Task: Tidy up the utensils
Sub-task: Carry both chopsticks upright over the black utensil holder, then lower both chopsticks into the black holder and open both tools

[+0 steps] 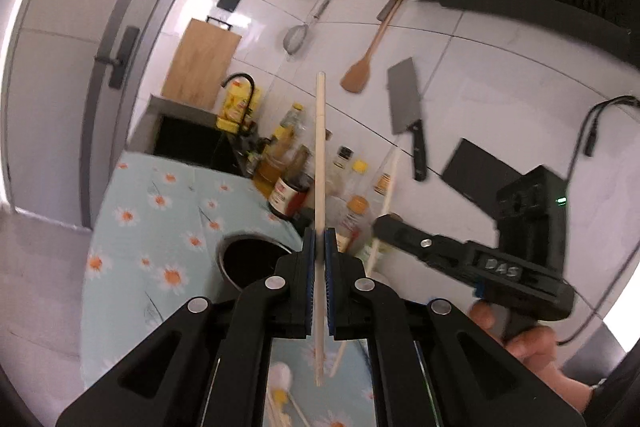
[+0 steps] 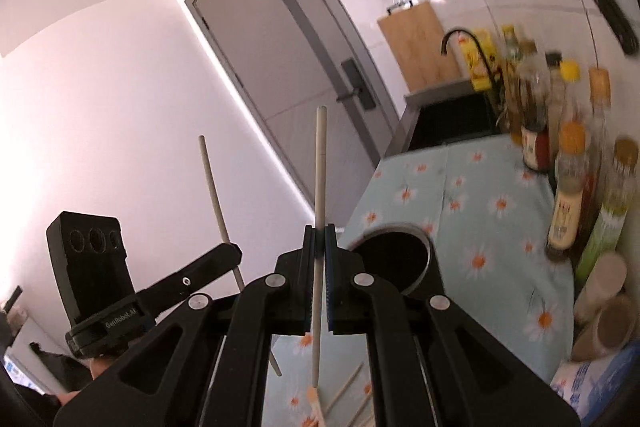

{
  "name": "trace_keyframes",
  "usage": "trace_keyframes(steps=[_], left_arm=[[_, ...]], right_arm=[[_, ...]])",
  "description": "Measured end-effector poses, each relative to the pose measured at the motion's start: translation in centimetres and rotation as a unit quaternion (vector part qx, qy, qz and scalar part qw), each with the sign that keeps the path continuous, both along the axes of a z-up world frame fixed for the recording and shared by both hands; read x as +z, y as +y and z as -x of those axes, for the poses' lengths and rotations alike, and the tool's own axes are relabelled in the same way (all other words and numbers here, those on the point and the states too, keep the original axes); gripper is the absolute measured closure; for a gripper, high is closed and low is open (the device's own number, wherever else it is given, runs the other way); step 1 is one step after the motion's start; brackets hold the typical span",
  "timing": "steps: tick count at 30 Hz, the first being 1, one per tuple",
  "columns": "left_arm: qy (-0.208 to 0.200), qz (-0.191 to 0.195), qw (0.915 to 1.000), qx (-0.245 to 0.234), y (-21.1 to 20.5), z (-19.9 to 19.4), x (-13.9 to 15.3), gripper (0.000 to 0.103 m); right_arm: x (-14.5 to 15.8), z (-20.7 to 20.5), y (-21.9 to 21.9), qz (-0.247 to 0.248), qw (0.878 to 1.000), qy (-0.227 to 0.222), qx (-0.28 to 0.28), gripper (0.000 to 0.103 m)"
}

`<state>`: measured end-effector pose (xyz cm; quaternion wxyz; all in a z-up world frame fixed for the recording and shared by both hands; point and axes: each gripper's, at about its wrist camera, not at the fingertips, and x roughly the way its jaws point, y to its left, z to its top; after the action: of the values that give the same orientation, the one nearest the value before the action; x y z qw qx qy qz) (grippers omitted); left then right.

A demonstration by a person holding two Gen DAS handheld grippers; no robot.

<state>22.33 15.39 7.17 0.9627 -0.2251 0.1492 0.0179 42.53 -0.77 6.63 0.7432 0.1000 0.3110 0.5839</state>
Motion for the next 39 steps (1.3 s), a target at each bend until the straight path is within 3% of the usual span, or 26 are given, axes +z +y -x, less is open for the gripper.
trace_keyframes(steps=[14, 22, 39], left_arm=[[-0.068, -0.041, 0.9968, 0.004, 2.5, -3.2, 2.6, 0.099], [-0.083, -0.042, 0.9951, 0.034, 3.7, -5.1, 1.4, 0.099], [-0.029, -0.041, 0.9983, 0.031, 4.1, -7.5, -3.5, 0.099]], right_arm=[[3.7, -2.2, 2.3, -0.051, 0.995, -0.069, -0.049, 0.097], [2.2, -4.1, 3.5, -0.052, 0.991, -0.090, -0.084, 0.097], [-3.0, -5.3, 5.8, -0.009, 0.993, -0.073, -0.087, 0.097]])
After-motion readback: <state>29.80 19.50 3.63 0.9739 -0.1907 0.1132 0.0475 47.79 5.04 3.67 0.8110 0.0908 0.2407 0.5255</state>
